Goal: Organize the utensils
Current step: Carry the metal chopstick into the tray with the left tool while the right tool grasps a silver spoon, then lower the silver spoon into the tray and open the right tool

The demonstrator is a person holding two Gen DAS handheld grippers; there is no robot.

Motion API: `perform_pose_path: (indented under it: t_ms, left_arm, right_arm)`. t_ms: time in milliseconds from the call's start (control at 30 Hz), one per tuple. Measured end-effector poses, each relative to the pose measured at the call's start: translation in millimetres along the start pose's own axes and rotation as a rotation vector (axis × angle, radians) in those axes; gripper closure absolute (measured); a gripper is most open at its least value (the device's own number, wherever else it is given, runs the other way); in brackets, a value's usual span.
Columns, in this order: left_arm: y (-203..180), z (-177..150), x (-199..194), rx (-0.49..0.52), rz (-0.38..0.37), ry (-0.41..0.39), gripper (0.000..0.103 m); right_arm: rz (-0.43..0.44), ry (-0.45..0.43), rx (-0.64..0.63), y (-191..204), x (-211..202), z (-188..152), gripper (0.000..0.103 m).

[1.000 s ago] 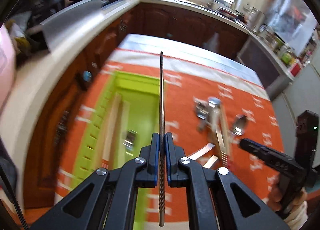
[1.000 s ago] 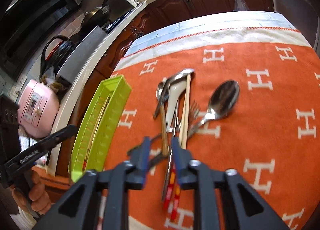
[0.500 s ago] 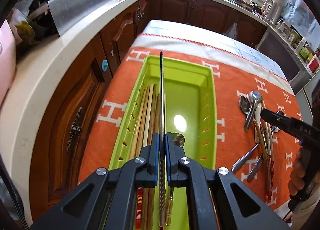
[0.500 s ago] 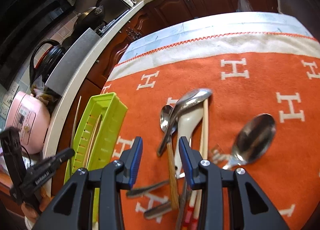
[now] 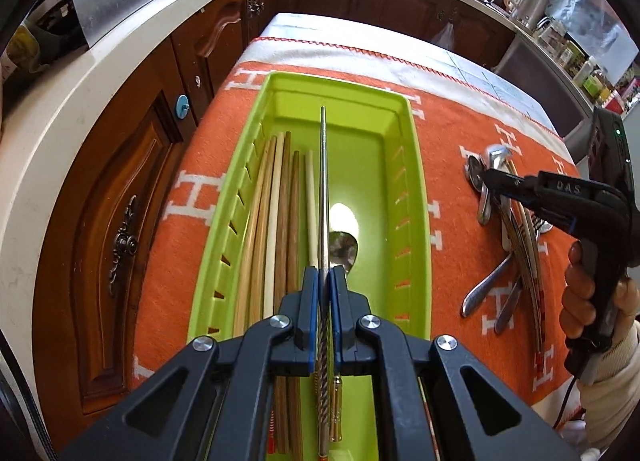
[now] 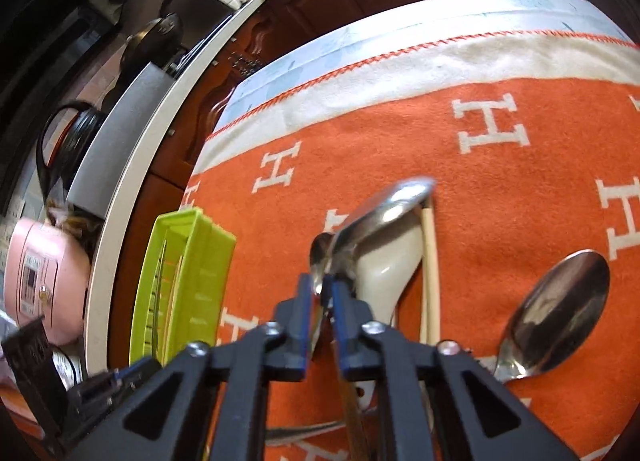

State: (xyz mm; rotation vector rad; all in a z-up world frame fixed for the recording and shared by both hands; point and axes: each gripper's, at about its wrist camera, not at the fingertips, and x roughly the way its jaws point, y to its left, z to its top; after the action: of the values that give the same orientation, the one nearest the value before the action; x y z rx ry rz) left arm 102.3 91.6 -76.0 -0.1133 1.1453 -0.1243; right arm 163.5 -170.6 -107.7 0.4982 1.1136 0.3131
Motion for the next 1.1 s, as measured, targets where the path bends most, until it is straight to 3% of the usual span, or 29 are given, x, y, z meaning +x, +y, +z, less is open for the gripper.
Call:
perform_pose_path:
  t_ms: [133,400,533,733,967,1100]
  left_arm:
    - [-2,-6,1,0.003,-0.010,0.009,0.099]
    - [-7,-18,-1,0.011,-0.048,0.025,0.098]
    - [-10,-23,-6,0.004,-0.045,0.026,0.087]
    - [0,-28,-30,-0.031,0.001,-0.030,0.081]
    - [9,-38,-52,-0.052,0.093,-0.086,0.073]
    - [11,-41,-57,-0.056,0.088,-0.095,0.073]
  right_arm:
    - [-0.010,-0.035,-0.027,6,-4,-1,0.100]
    - [0.085,-0.063,-0.063,31,-26,-3,0.100]
    - [0.176,-0.026,-0.120,64,-37,-17,0.100]
    - [0.246,0.066,-0.211,111,-29,-45,0.100]
    - [0.223,0.127,-0.258,134,-8,-64,0.100]
    - [0.183,0.148,-0.252,136,4,-65,0.100]
